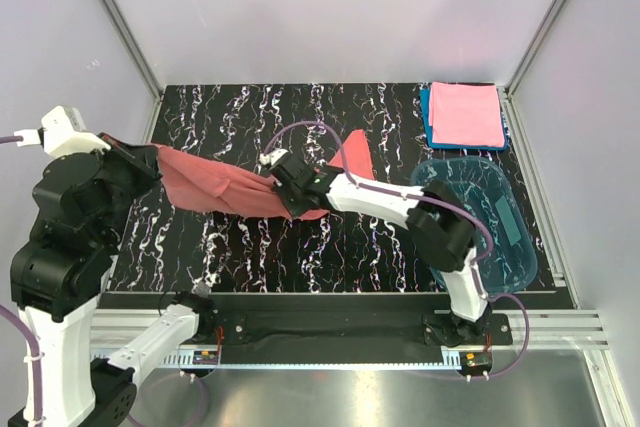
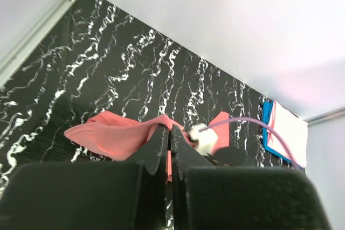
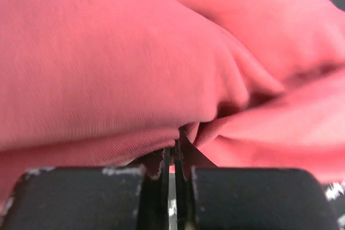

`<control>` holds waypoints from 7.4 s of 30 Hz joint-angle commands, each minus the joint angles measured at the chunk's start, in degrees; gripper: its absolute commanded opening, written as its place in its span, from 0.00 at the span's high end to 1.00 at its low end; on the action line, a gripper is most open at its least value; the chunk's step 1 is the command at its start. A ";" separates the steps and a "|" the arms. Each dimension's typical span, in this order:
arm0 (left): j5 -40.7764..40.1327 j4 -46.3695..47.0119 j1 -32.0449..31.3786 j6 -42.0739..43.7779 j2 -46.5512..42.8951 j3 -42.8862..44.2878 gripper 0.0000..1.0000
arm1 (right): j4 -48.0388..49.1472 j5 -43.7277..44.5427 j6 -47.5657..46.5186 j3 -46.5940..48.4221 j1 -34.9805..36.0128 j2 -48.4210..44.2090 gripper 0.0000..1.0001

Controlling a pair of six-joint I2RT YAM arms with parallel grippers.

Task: Fold and stack the t-shirts
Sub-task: Flatten the tshirt out

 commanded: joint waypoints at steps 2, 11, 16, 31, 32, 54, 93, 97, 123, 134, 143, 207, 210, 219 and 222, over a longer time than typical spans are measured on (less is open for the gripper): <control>-5.29 2.11 0.09 3.05 -1.69 2.88 1.00 | -5.21 -3.53 1.49 -3.82 0.40 -16.25 1.00; -2.15 3.86 0.09 1.91 -4.16 -5.01 1.00 | -27.45 -27.99 5.63 -2.69 -0.48 -29.76 1.00; -0.12 6.76 0.09 2.25 -0.56 -11.09 1.00 | -26.15 -34.32 1.67 0.37 -10.99 -20.37 0.98; -1.87 2.02 0.09 0.07 14.57 -9.94 1.00 | -40.56 -7.88 5.62 17.40 -14.91 -7.12 0.45; -2.83 1.93 0.18 0.06 14.39 -10.56 1.00 | -39.60 -8.93 6.93 14.83 -13.07 -9.34 0.46; 2.08 0.79 0.18 -4.59 8.07 -19.35 1.00 | 14.81 -17.57 56.32 -28.87 8.65 -17.62 0.43; 2.35 -1.06 0.18 -7.23 -0.20 -23.93 1.00 | 7.97 21.73 63.47 -34.68 17.27 -19.09 1.00; 2.96 -0.80 0.18 -7.14 -2.39 -24.10 1.00 | 5.08 22.44 46.63 -35.39 17.27 -28.94 1.00; -15.15 10.44 2.55 -18.40 16.40 3.23 1.00 | -1.37 27.37 -5.18 -15.98 -24.11 -48.05 1.00; 2.33 33.91 17.49 -15.05 32.31 17.09 1.00 | 1.29 15.06 -5.63 25.67 -37.75 -17.13 1.00; 21.32 46.93 26.19 -18.30 36.64 25.73 1.00 | -5.66 12.34 -3.96 45.29 -38.10 -11.11 1.00; 19.22 44.30 27.60 -11.53 27.86 23.90 1.00 | 3.21 -10.78 5.18 21.50 -41.27 -27.10 1.00; 18.52 41.93 27.60 -11.54 22.05 22.66 1.00 | 2.08 -11.48 4.83 18.33 -41.35 -33.25 1.00; 15.00 35.07 27.60 -8.99 11.23 26.78 1.00 | -3.64 -12.80 6.50 11.20 -41.09 -52.59 1.00; 15.18 35.15 27.69 -9.07 11.14 28.63 1.00 | -6.18 -14.47 7.82 12.16 -41.09 -54.18 1.00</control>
